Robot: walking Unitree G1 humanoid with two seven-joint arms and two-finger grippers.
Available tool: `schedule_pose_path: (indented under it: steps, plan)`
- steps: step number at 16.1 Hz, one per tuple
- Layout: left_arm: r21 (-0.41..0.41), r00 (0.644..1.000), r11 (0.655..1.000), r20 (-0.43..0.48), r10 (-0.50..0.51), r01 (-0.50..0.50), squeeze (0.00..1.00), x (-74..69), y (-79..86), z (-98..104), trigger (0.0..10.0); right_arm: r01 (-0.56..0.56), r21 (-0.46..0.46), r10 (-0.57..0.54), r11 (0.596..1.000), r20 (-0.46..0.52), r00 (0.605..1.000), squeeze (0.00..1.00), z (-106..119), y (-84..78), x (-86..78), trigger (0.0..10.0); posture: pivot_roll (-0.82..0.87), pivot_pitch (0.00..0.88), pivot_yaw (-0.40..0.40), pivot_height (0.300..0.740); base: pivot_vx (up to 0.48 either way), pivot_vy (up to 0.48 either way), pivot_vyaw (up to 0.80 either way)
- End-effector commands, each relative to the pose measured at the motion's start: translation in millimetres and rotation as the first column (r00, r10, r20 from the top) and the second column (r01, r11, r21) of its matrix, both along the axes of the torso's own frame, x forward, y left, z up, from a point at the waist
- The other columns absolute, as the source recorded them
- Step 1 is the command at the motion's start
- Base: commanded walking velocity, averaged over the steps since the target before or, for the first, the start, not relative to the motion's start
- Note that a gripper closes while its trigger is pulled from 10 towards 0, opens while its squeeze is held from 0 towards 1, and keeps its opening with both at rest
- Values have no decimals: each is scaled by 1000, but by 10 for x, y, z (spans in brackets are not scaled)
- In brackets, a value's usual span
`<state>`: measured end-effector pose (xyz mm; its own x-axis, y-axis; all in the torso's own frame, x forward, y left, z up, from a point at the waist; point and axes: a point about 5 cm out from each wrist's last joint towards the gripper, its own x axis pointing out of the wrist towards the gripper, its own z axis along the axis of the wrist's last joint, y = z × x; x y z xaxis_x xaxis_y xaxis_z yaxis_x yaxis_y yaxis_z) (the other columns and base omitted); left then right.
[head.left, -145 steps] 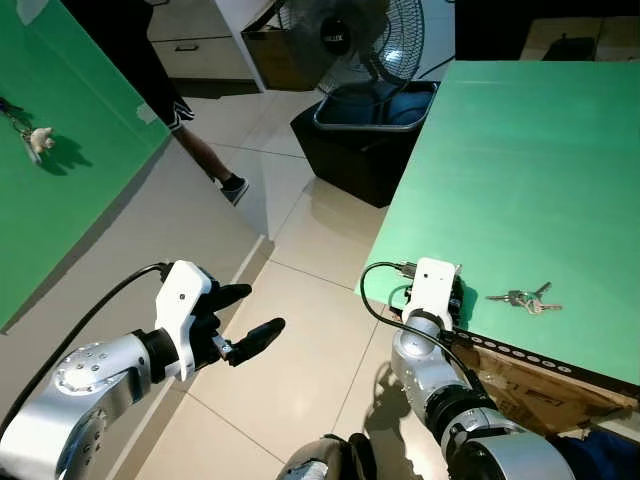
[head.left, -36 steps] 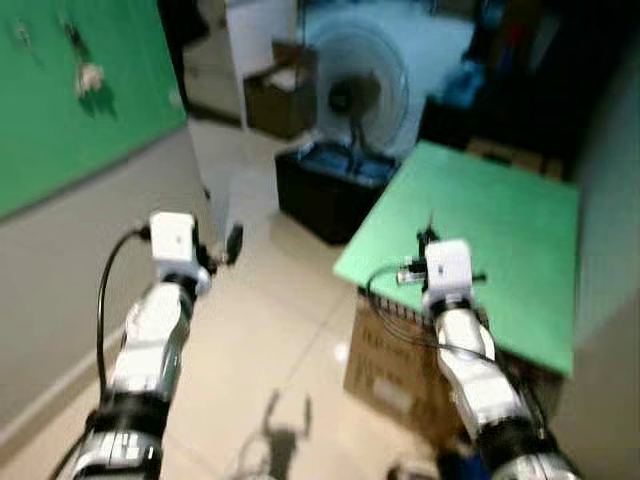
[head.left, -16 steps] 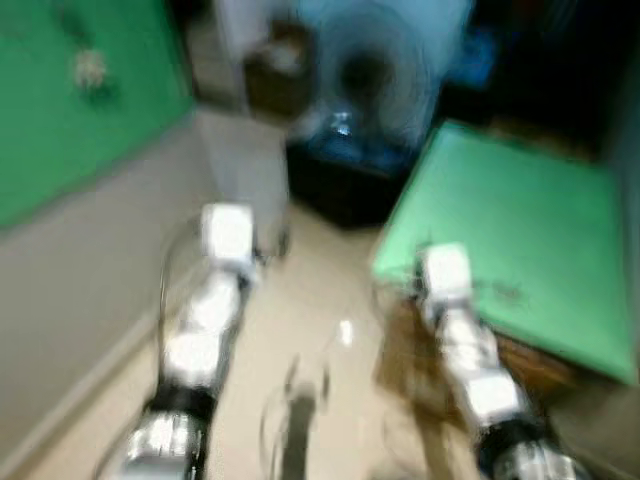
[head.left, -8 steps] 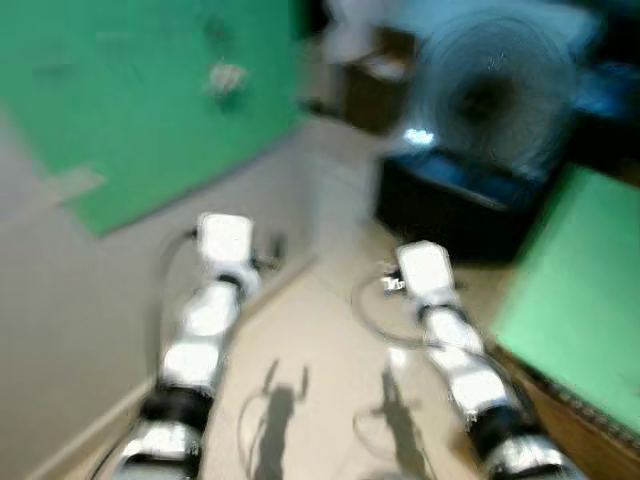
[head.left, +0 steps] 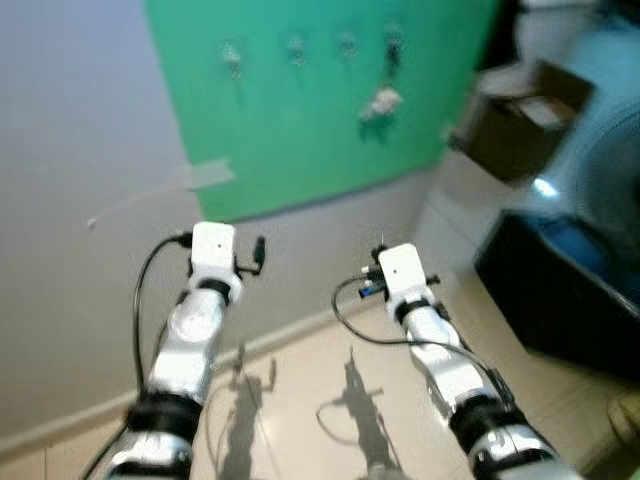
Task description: Hang keys on a hook
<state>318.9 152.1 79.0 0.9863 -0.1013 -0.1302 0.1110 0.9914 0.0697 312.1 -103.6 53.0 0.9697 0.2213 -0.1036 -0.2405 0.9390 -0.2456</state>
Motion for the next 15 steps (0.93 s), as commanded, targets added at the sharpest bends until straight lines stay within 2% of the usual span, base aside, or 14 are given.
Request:
schedule_pose_path:
  steps: [1,3,4,9,10,13,15]
  plan:
    - [25,1000,1000,7,-4,4,0,-14,13,13,10000,-7,12,7,1000,4,1000,0,13,25,11,0,39,0,-26,727,240,-412,688]
    - [20,1000,1000,2,3,-3,0,-22,18,1,10000,-26,-22,26,999,3,1000,0,0,42,7,0,38,0,-25,727,242,-411,688]
    - [23,1000,1000,-8,9,-9,0,-18,20,-10,10000,-18,19,18,1000,5,1000,0,1,43,0,0,37,0,-25,727,266,-398,0]
    - [35,999,999,-19,28,-27,0,-3,38,-20,10000,-12,5,12,1000,-1,1000,0,-18,22,0,0,29,0,-23,727,328,-345,0]
    - [27,998,998,-14,55,-55,0,1,60,-15,10000,-2,1,2,1000,-3,1000,0,-25,15,2,0,29,0,-22,727,442,0,0]
    - [47,999,998,-19,50,-49,0,-3,56,-23,10000,-5,13,5,1000,-15,1000,0,-47,8,-16,0,23,0,-19,727,0,0,0]
    - [65,999,998,24,24,-26,0,-6,24,37,10000,-9,15,9,1000,-16,1000,0,-55,11,-27,0,20,0,-19,727,240,0,0]
